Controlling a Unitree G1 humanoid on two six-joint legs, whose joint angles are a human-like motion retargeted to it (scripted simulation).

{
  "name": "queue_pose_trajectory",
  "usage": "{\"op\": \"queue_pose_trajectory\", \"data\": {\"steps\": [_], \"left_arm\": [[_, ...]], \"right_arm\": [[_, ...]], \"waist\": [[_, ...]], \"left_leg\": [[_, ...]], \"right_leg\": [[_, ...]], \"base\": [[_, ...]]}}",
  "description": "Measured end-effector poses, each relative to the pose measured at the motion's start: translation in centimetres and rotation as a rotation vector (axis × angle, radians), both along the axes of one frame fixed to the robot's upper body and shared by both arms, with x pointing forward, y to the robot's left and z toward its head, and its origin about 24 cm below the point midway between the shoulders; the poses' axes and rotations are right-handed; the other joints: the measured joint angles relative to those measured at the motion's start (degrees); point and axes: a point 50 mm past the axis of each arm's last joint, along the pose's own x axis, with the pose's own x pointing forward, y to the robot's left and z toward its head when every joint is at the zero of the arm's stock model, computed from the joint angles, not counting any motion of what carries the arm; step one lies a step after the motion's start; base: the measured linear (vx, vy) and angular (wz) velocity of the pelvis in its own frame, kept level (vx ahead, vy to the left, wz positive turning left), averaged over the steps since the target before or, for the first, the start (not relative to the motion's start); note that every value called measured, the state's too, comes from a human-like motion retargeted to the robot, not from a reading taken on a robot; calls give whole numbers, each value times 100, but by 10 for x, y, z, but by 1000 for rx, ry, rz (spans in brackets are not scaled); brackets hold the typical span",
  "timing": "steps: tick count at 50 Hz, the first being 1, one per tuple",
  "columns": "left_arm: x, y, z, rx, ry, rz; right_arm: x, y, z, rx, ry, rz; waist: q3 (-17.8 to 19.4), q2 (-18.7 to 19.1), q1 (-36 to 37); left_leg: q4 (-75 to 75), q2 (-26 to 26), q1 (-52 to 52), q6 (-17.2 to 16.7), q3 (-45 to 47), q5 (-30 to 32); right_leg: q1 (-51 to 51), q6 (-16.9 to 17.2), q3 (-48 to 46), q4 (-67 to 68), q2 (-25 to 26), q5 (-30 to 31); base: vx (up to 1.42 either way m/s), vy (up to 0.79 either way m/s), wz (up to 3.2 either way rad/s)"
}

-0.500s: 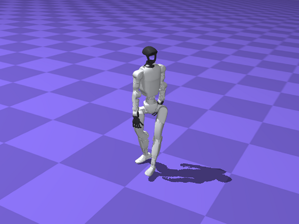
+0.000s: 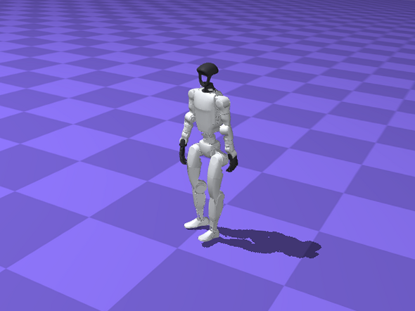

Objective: In place motions

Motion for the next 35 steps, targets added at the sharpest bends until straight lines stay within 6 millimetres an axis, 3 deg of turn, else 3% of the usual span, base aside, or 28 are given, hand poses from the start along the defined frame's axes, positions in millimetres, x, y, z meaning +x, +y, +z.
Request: {"op": "queue_pose_trajectory", "data": {"steps": [6, 10, 13, 16, 20, 27, 35], "left_arm": [[33, 17, -2, 51, -110, 32], [49, 26, -2, 94, -166, 14], [52, 23, -3, 84, -182, 4], [48, 12, -4, 55, -185, 30], [33, -1, -5, -3, -149, 63], [-4, -15, -1, -36, 1, 46], [-16, -33, -1, -74, 26, 41]], "right_arm": [[-2, -6, 0, -13, 24, -94], [-32, -13, -3, -42, 115, -190], [-58, -17, -4, -63, 207, -233], [-75, -17, -3, -84, 264, -241], [-77, -14, -4, -89, 274, -213], [-61, -5, -6, -54, 223, -151], [-42, 0, -6, -30, 186, -73]], "waist": [[208, 205, -797], [138, 154, -739], [-1, 104, -503], [-81, 86, -374], [-114, 116, -456], [-220, 85, -506], [-403, 48, -608]], "left_leg": [[-34, 175, 14, -49, 422, -92], [-69, 201, 140, -113, 707, -170], [-114, 230, 240, -162, 1005, -222], [-138, 279, 337, -197, 1189, -265], [-128, 374, 433, -241, 1255, -315], [-65, 490, 549, -314, 1352, -433], [-71, 600, 551, -433, 1520, -486]], "right_leg": [[-160, -26, 45, -59, 105, 115], [-182, -38, 13, -174, 80, 264], [-182, -86, -137, -200, 50, 281], [-232, -148, -91, -104, 56, 240], [-414, -216, 385, 170, 137, 132], [-466, -222, 687, 116, 282, 72], [-559, -243, 884, -102, 429, 142]], "base": [[5, -10, -74], [20, -17, -60], [24, -16, -58], [20, -18, -46], [17, -18, -28], [20, -23, -35], [17, -30, -23]]}}
